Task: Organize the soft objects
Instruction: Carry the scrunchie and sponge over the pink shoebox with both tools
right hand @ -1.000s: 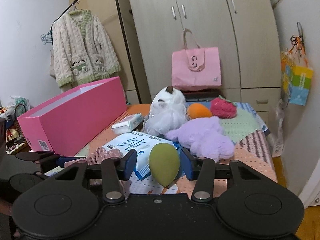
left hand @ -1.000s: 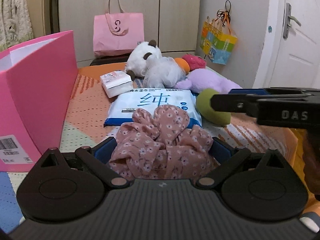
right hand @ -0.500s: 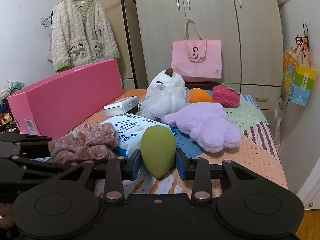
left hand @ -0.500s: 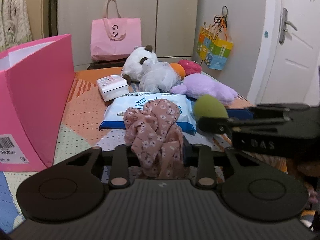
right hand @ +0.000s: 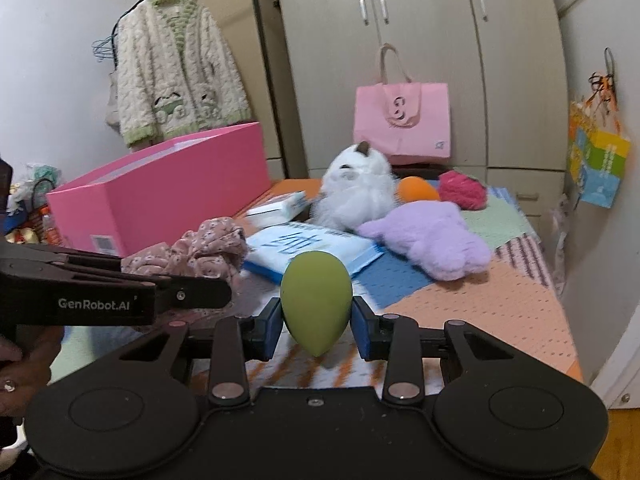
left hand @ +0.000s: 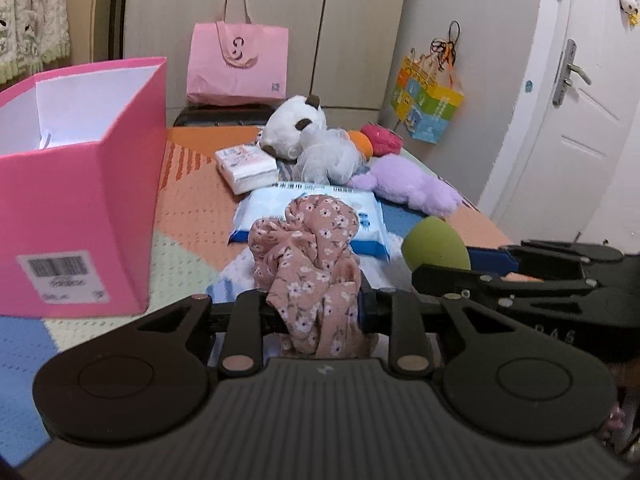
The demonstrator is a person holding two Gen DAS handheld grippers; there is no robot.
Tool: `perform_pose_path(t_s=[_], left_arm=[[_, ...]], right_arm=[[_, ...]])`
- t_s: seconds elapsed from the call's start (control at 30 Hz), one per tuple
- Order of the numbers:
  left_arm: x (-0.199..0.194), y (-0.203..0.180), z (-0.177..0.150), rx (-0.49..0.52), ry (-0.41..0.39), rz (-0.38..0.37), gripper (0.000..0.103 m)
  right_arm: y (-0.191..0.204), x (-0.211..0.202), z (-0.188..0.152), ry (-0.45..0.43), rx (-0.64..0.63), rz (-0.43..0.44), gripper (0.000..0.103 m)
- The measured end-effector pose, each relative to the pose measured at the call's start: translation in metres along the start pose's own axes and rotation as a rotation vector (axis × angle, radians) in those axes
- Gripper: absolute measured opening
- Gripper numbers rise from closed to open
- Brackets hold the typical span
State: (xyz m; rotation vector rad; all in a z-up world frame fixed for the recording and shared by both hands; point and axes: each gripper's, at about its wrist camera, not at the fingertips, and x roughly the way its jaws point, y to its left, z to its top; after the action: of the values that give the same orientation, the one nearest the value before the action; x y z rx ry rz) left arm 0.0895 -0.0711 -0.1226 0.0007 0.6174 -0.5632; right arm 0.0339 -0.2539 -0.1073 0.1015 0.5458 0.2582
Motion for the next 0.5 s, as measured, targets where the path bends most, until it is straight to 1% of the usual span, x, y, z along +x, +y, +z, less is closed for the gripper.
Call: perform_pose_path(t_s=[0.17, 0.33, 0.5], left_arm=[[-0.021, 0.014, -0.002, -0.017, 0.075, -0.028, 0.025], [-0.042, 0.027, -0.002, -0.025, 0.140, -0.049, 0.025], [-0.065, 0.038, 0.002, -0.025, 0.191, -0.050, 0.025]], right_arm=[[0.013, -0.008, 0.009, 0.038, 0.004, 0.058, 0.041], [0.029, -0.013, 0.019, 0.090, 0.022, 0.157, 0.041], [0.049, -0.013, 0.031, 0.149, 0.028, 0.249, 0.041]])
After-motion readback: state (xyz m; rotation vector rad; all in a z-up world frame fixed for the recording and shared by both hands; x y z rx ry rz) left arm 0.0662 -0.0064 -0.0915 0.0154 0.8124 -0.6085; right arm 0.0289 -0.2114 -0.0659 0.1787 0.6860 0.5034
